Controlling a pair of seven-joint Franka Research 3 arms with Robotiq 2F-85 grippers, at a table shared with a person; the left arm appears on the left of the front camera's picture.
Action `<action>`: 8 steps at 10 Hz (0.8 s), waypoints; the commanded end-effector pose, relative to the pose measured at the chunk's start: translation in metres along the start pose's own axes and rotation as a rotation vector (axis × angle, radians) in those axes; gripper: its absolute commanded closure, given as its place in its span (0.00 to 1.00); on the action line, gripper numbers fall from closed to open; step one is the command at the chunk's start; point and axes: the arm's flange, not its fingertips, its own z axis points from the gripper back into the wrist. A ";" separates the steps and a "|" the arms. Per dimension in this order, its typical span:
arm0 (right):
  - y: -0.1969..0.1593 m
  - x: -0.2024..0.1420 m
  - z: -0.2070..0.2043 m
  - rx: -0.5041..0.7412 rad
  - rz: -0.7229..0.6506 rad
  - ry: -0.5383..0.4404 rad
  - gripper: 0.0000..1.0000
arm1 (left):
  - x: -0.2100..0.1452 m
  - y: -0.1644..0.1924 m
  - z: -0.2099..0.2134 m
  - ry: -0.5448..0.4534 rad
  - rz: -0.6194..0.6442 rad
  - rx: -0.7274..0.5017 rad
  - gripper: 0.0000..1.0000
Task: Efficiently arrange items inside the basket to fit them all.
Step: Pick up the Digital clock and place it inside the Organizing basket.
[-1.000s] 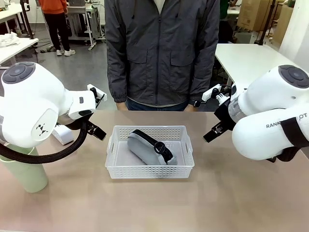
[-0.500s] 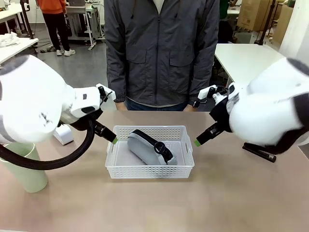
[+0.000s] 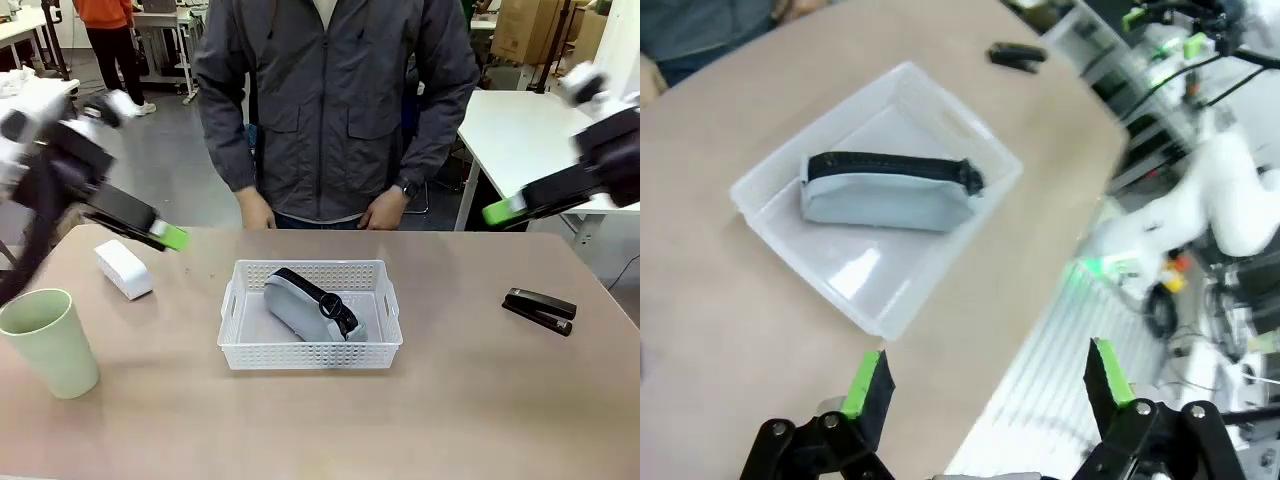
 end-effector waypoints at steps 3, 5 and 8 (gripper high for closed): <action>-0.068 -0.090 0.103 0.101 -0.225 -0.332 0.00 | -0.079 0.082 0.109 -0.349 0.260 -0.179 0.00; -0.090 -0.141 0.138 0.090 -0.334 -0.518 0.00 | -0.119 0.106 0.132 -0.528 0.382 -0.204 0.00; -0.111 -0.198 0.155 0.088 -0.456 -0.665 0.00 | -0.145 0.117 0.132 -0.700 0.529 -0.232 0.00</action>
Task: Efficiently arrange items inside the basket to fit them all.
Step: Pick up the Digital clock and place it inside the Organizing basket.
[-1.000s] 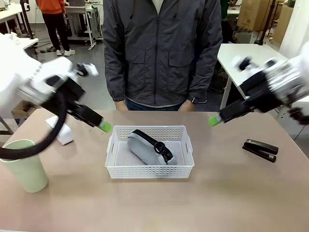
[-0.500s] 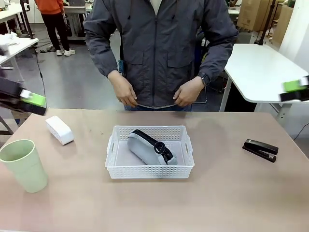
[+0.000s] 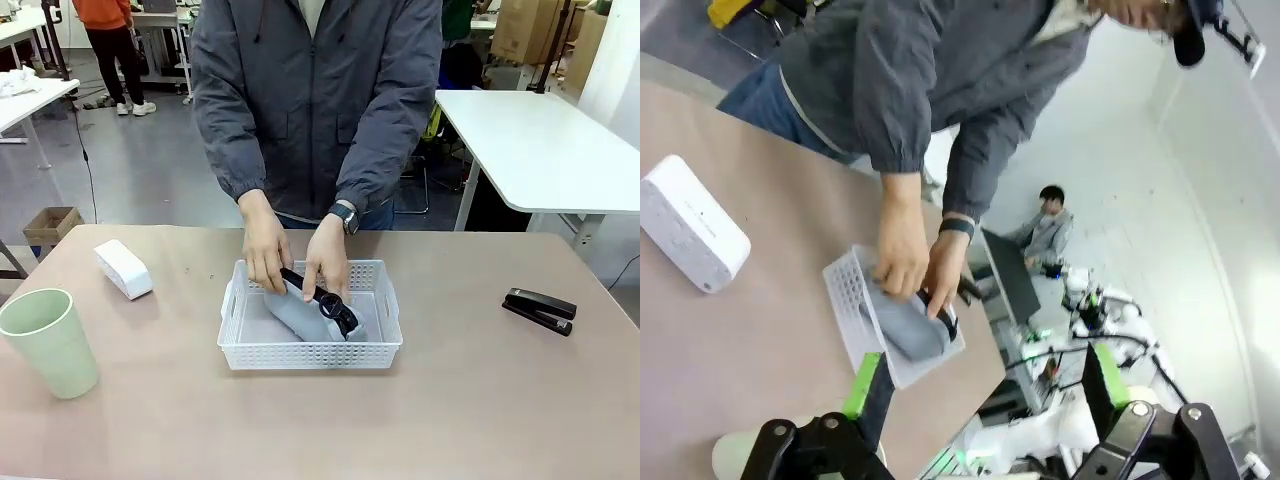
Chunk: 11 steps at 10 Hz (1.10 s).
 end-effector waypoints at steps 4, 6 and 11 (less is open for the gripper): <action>-0.012 -0.005 0.008 0.005 -0.022 -0.024 0.00 | 0.011 0.007 -0.016 -0.072 0.060 0.000 0.00; -0.012 -0.005 0.008 0.005 -0.022 -0.024 0.00 | 0.011 0.007 -0.016 -0.072 0.060 0.000 0.00; -0.012 -0.005 0.008 0.005 -0.022 -0.024 0.00 | 0.011 0.007 -0.016 -0.072 0.060 0.000 0.00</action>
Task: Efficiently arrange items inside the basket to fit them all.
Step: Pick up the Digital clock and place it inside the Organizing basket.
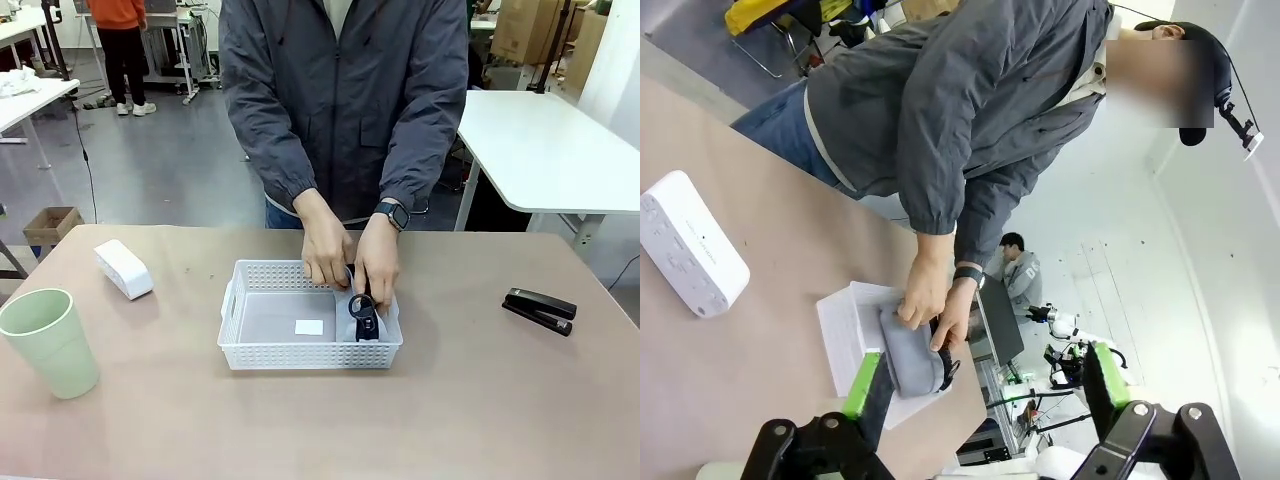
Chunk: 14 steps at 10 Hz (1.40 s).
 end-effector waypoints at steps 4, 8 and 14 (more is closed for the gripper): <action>0.000 0.004 0.000 0.018 0.032 -0.015 0.00 | -0.001 0.000 0.002 0.018 -0.022 0.000 0.00; 0.000 0.004 0.000 0.018 0.032 -0.015 0.00 | 0.000 0.001 0.000 0.001 0.000 0.002 0.00; 0.000 0.004 0.000 0.018 0.032 -0.015 0.00 | 0.029 -0.069 -0.101 0.147 -0.050 0.775 0.00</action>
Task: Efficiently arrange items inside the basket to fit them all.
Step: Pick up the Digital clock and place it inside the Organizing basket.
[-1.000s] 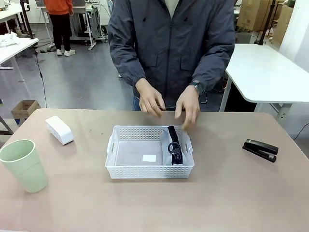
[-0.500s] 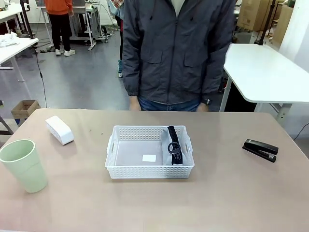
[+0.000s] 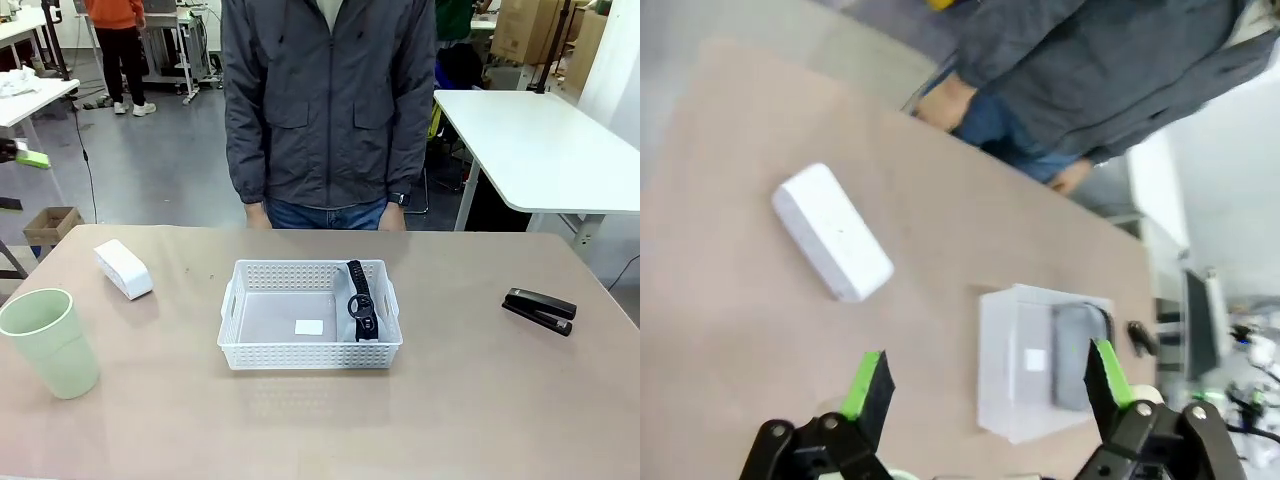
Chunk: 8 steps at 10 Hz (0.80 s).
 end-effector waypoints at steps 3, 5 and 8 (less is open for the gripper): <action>0.000 0.004 0.000 0.014 0.032 -0.017 0.00 | 0.024 -0.045 -0.070 0.202 -0.223 0.404 0.00; 0.000 0.004 0.000 0.014 0.032 -0.017 0.00 | 0.046 -0.044 -0.114 0.256 -0.300 0.522 0.00; 0.000 0.004 0.000 0.014 0.032 -0.017 0.00 | 0.045 -0.022 -0.157 0.383 -0.312 0.549 0.00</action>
